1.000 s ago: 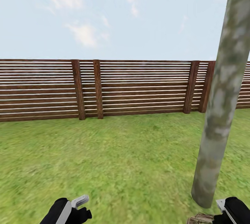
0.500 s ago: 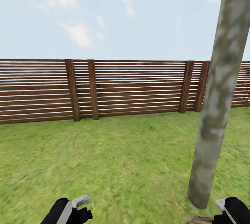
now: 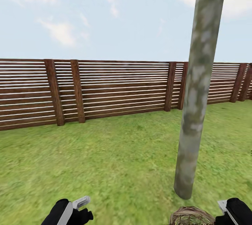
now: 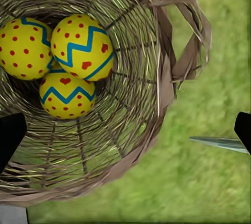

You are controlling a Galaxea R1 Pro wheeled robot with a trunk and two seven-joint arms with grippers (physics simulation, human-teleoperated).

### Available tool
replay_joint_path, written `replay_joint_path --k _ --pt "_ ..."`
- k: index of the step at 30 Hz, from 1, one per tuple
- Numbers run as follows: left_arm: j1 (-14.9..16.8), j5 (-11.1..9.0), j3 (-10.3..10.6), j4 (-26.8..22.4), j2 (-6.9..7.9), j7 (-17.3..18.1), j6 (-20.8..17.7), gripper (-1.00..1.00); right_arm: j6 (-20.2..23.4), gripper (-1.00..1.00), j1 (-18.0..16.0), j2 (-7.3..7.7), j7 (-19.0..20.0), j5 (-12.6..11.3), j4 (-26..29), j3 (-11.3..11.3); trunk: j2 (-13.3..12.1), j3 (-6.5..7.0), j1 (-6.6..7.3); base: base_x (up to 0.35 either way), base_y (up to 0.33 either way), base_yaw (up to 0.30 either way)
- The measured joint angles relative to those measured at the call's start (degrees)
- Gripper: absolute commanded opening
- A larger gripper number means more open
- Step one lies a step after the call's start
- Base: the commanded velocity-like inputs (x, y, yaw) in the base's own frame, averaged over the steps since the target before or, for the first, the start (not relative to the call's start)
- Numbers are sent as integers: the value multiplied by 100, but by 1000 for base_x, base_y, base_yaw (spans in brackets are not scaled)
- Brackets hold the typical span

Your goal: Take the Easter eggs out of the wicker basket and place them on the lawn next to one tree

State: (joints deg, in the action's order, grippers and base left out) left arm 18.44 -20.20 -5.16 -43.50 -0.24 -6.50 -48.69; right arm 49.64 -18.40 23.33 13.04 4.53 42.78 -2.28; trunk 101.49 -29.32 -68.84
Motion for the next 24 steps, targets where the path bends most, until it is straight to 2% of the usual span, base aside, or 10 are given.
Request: replay_joint_path --k 7,24 --pt "-2 -3 -1 -1 0 0 -1 100 -1 100 -1 4 -3 0 -19 2 0 32 0 0 0 -145" --pt "-2 -2 0 -2 -8 0 -1 100 -1 100 -2 0 -7 1 -22 -3 0 40 0 0 0 -7"
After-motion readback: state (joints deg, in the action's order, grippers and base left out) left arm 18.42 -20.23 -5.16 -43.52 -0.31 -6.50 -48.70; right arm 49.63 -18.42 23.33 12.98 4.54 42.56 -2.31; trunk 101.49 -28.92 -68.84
